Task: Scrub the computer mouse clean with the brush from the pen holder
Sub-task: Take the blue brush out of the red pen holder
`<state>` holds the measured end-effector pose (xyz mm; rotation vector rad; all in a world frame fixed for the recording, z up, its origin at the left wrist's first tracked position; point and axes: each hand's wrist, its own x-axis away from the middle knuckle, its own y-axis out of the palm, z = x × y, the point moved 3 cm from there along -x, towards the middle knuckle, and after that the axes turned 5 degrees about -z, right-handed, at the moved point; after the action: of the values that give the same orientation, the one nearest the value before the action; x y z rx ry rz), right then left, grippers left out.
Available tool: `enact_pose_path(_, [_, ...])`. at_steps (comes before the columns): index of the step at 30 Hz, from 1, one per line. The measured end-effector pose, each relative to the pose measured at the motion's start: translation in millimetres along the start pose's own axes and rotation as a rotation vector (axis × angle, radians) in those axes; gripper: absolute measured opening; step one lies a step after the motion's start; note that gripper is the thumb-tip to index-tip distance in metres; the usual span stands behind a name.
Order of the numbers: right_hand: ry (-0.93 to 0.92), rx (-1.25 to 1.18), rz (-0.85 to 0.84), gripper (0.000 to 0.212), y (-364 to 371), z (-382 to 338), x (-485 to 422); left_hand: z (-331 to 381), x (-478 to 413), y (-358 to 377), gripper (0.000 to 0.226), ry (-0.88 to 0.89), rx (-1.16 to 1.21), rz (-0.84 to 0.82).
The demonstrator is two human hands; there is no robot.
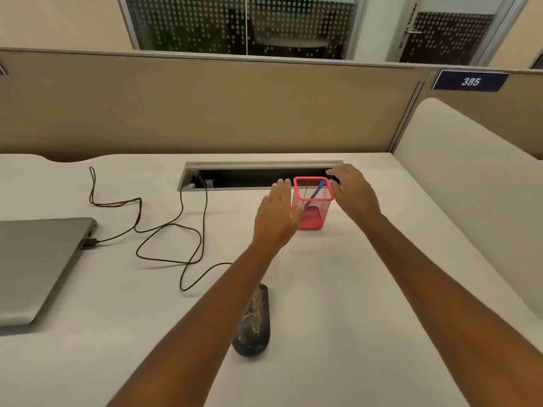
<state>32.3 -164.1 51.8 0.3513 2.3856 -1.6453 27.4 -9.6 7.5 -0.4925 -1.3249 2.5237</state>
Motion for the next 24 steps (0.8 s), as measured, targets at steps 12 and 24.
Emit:
enact_pose_path(12, [-0.3, 0.445, -0.368, 0.023, 28, 9, -49, 5, -31, 37, 0.058, 0.022, -0.179, -0.102])
enact_pose_path(24, [-0.374, 0.604, -0.342, 0.025, 18, -9, -51, 7, -27, 40, 0.06, -0.006, -0.182, -0.081])
